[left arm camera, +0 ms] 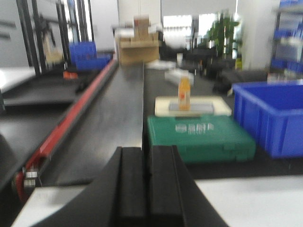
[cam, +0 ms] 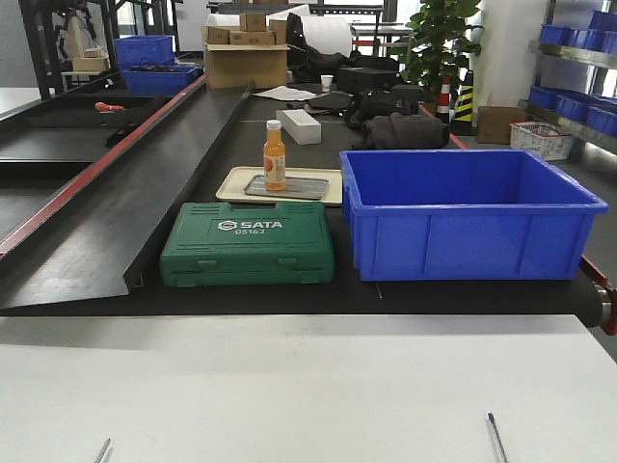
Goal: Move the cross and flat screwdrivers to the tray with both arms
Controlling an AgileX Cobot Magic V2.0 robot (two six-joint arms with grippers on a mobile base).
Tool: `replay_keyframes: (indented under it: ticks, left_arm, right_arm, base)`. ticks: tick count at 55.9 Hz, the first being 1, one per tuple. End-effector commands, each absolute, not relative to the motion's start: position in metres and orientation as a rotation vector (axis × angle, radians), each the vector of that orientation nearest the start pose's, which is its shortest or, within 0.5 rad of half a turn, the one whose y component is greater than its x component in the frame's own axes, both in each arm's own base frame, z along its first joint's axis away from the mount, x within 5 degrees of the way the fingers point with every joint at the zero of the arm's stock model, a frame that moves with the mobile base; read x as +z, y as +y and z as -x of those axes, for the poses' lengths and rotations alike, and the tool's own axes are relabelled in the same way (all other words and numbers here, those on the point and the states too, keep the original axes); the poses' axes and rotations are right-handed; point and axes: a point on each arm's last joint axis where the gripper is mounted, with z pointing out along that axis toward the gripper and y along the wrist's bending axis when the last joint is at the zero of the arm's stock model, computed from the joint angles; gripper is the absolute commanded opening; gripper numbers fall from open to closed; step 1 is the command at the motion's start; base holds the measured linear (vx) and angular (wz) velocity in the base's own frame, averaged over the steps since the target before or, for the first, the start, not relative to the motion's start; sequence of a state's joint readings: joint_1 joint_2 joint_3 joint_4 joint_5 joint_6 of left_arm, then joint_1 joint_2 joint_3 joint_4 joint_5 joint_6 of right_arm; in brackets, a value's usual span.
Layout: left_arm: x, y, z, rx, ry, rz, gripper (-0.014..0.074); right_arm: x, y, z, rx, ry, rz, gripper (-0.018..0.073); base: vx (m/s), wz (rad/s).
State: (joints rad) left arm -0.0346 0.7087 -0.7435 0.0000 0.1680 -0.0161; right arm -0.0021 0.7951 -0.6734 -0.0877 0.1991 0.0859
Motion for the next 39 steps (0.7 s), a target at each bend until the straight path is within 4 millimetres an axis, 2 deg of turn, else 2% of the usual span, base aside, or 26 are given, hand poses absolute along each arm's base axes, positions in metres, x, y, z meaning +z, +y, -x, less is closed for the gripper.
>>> replay_keyframes:
  ticks: [1, 6, 14, 22, 28, 34, 39]
  left_arm:
    - [0.394, -0.005, -0.163, -0.042, 1.559, -0.006, 0.0]
    - [0.389, -0.005, -0.174, -0.033, 1.576, -0.014, 0.0004]
    - [0.386, -0.006, -0.184, -0.034, 1.568, -0.015, 0.0034]
    - [0.386, -0.006, -0.185, -0.034, 1.567, -0.015, 0.0121]
    - [0.385, -0.006, -0.185, -0.034, 1.574, -0.015, 0.023]
    - [0.384, -0.006, -0.185, -0.033, 1.591, -0.015, 0.0356]
    - [0.382, -0.006, -0.185, -0.038, 1.608, -0.011, 0.0436]
  right_arm:
    - [0.352, -0.002, -0.183, -0.019, 1.767, -0.004, -0.0005]
    - [0.343, -0.002, -0.191, -0.01, 1.827, -0.015, -0.0003]
    - [0.339, -0.002, -0.192, -0.019, 1.862, -0.009, 0.0022]
    - [0.336, -0.002, -0.191, -0.021, 1.895, -0.011, 0.0116]
    - [0.334, -0.002, -0.191, -0.022, 1.918, -0.012, 0.0259]
    - [0.334, -0.002, -0.191, -0.021, 1.915, -0.014, 0.0455]
    - [0.336, -0.002, -0.191, -0.02, 1.892, -0.012, 0.0585]
  base:
    - [0.0, 0.0]
    - [0.0, 0.0]
    - [0.0, 0.0]
    - [0.0, 0.0]
    - [0.0, 0.0]
    - [0.0, 0.0]
    - [0.0, 0.0]
